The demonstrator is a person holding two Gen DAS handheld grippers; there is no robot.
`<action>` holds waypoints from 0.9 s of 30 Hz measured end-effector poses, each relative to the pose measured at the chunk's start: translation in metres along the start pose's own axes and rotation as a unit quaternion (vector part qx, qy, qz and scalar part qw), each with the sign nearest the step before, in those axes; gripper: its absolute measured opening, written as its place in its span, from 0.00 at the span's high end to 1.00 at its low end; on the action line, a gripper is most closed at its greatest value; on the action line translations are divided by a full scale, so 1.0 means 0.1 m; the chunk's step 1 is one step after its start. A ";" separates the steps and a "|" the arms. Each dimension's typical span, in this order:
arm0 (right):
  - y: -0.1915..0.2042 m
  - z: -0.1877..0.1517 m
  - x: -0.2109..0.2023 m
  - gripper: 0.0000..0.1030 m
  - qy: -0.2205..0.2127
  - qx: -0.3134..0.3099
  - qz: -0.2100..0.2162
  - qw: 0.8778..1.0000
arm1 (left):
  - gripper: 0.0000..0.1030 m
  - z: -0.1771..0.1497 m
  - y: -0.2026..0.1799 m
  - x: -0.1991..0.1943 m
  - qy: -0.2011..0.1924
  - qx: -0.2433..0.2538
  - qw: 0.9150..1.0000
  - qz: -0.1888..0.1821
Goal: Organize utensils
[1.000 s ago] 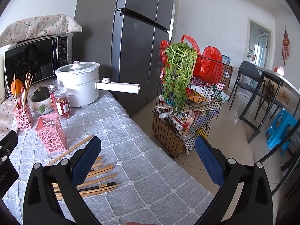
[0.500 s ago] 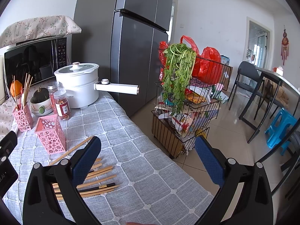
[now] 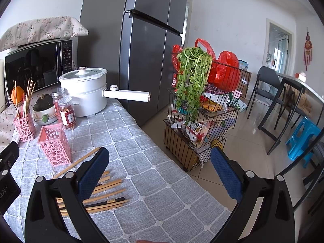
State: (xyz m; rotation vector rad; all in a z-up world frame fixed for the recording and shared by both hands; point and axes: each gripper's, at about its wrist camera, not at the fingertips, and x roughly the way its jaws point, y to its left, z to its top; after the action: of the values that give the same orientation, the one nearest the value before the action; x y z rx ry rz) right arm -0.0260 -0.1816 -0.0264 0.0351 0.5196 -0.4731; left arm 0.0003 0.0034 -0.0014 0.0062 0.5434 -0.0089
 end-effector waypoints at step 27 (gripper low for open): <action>-0.05 -0.04 0.14 0.05 0.046 0.020 0.038 0.998 | 0.07 0.01 0.17 0.22 0.053 -0.028 0.998 -0.018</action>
State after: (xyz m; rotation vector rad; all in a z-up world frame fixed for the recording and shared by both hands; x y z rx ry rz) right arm -0.0195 -0.1913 -0.0366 0.1151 0.5977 -0.4079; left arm 0.0199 0.0198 -0.0118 -0.0575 0.6496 -0.0278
